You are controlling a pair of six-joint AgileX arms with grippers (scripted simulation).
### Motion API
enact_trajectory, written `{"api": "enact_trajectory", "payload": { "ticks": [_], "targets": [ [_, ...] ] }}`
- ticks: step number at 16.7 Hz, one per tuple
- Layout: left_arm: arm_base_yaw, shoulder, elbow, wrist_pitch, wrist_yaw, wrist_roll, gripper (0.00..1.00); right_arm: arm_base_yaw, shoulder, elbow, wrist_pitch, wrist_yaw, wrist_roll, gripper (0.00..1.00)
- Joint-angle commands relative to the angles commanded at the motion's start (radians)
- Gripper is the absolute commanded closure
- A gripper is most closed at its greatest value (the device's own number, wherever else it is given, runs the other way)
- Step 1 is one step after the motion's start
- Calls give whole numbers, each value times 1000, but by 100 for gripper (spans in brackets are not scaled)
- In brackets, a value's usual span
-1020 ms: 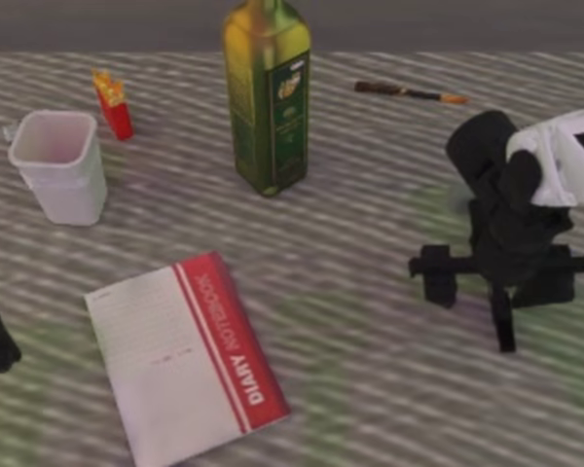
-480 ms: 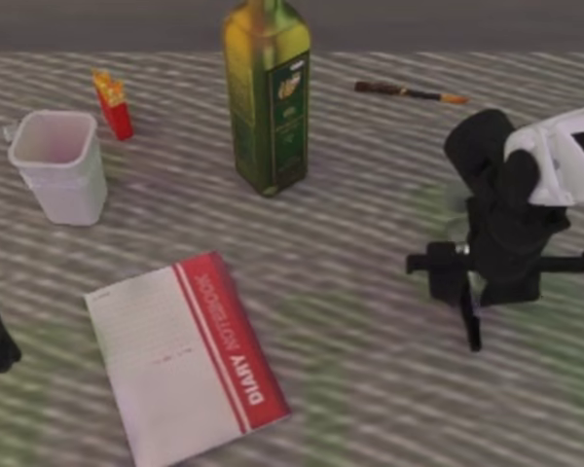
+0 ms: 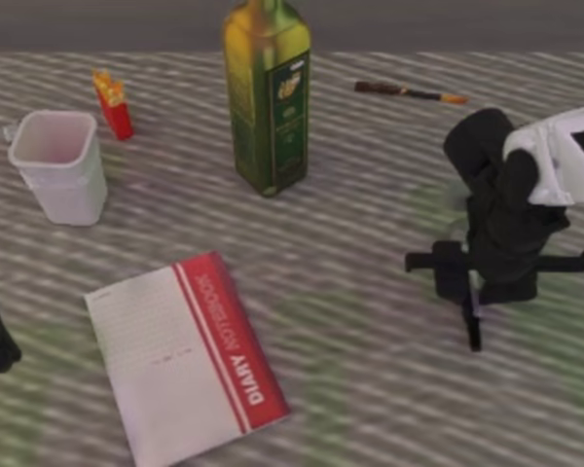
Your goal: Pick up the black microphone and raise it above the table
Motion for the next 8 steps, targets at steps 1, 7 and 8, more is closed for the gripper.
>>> {"api": "enact_trajectory", "payload": {
  "ticks": [1, 7, 8],
  "targets": [
    [0, 0, 0, 0, 0, 0, 0, 1, -1, -1, 11, -3, -3, 100],
    [0, 0, 0, 0, 0, 0, 0, 4, -51, -58, 282, -86, -77, 100],
    [0, 0, 0, 0, 0, 0, 0, 4, -64, -77, 354, -107, -96, 100]
  ]
}}
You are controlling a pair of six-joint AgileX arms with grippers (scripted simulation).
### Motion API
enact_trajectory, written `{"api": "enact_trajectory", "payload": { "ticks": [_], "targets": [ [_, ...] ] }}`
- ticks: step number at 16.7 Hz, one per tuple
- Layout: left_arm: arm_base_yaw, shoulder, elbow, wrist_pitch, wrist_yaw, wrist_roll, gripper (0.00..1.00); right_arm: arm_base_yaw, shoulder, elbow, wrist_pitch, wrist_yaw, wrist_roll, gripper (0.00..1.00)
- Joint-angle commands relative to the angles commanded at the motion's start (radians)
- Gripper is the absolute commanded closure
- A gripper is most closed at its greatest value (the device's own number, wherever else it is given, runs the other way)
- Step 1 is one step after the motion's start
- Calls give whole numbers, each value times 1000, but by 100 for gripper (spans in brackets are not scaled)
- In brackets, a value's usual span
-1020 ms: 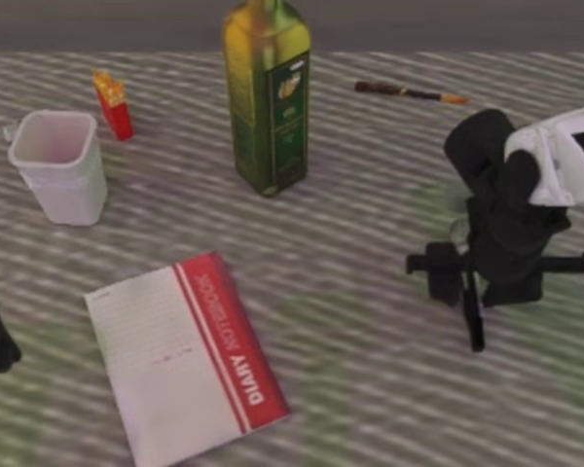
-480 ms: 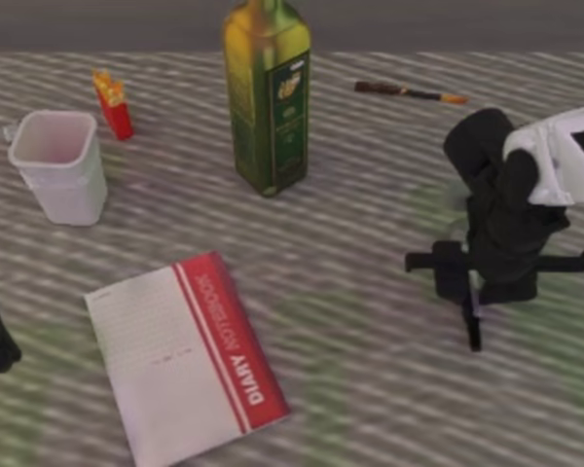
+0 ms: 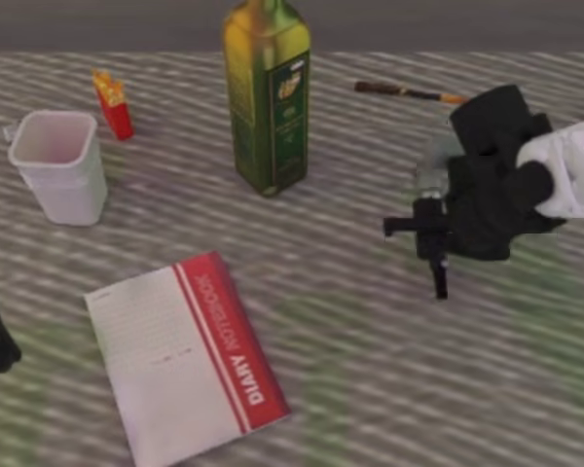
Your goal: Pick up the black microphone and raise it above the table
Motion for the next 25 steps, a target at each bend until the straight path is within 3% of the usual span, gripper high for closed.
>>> {"api": "enact_trajectory", "payload": {
  "ticks": [9, 14, 17, 22, 25],
  "targets": [
    [0, 0, 0, 0, 0, 0, 0, -8, -164, -233, 809, -223, -204, 100],
    [0, 0, 0, 0, 0, 0, 0, -14, -274, -319, 1111, -313, -298, 100],
    [0, 0, 0, 0, 0, 0, 0, -15, -304, -335, 1165, -332, -320, 100],
    [0, 0, 0, 0, 0, 0, 0, -8, -302, -330, 1162, -328, -317, 100],
    [0, 0, 0, 0, 0, 0, 0, 47, -340, -328, 1135, -275, -314, 100]
  ]
}}
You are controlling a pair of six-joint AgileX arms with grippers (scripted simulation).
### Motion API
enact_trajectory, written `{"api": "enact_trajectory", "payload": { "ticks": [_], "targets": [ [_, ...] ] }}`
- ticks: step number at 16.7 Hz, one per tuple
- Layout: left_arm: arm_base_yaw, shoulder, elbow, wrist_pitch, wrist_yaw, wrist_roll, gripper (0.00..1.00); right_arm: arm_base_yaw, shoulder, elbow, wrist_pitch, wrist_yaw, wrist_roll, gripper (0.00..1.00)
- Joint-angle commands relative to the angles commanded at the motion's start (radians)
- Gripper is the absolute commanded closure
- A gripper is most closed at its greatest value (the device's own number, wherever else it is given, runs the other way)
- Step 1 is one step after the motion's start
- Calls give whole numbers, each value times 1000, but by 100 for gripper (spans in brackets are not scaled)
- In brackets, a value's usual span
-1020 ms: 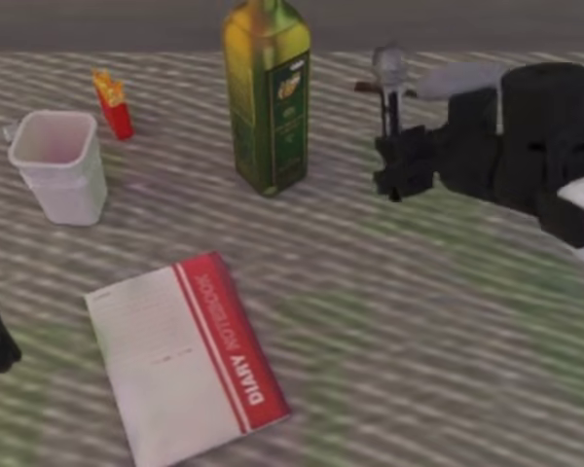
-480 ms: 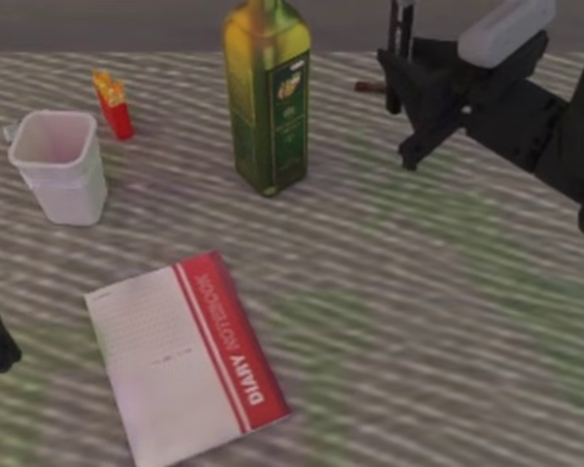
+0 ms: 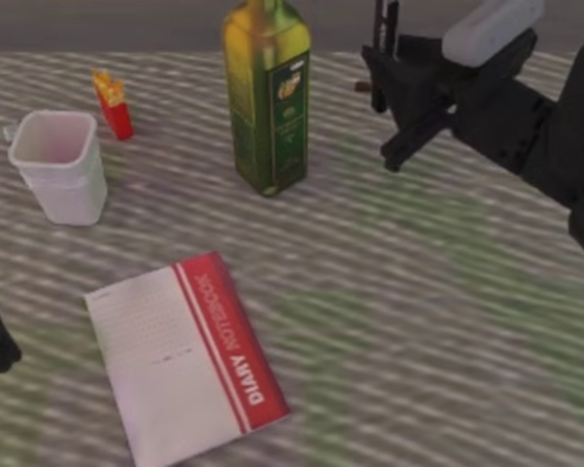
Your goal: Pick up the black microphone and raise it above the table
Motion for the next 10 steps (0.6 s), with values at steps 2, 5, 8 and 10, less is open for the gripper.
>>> {"api": "enact_trajectory", "payload": {
  "ticks": [2, 5, 8, 10],
  "targets": [
    [0, 0, 0, 0, 0, 0, 0, 58, -40, 2, -30, 58, 2, 100],
    [0, 0, 0, 0, 0, 0, 0, 149, -100, 5, -75, 143, 5, 100],
    [0, 0, 0, 0, 0, 0, 0, 189, -127, 7, -94, 181, 6, 100],
    [0, 0, 0, 0, 0, 0, 0, 189, -127, 7, -94, 181, 6, 100]
  ]
}}
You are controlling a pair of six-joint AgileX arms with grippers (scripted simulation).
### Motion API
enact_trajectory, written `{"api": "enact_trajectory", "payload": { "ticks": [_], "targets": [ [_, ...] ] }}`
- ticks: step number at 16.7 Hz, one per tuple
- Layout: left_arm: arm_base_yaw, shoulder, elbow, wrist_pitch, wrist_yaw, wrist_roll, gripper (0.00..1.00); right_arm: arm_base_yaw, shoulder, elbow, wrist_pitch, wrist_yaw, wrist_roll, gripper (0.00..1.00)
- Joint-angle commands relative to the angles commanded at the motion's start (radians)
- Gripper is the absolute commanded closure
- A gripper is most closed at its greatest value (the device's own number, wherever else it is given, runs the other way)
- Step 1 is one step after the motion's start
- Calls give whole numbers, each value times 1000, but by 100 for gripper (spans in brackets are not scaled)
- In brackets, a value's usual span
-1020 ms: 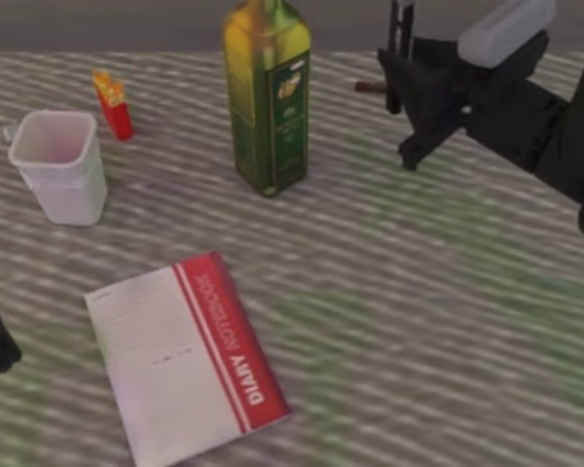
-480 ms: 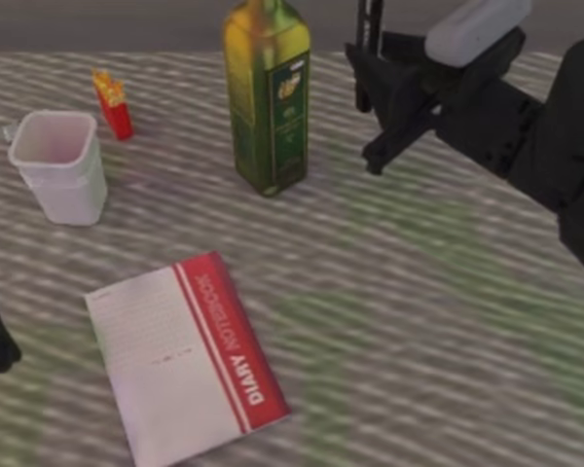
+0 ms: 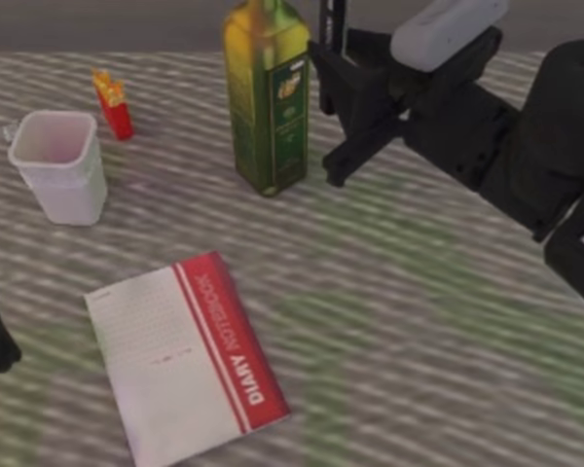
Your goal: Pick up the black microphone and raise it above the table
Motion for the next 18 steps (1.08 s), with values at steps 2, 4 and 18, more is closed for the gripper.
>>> {"api": "enact_trajectory", "payload": {
  "ticks": [2, 4, 18],
  "targets": [
    [0, 0, 0, 0, 0, 0, 0, -3, 3, -2, 2, -3, 2, 100],
    [0, 0, 0, 0, 0, 0, 0, -1, 0, 0, 0, 0, 0, 100],
    [-144, 543, 326, 242, 335, 4, 0, 0, 0, 0, 0, 0, 0, 100]
  ]
}}
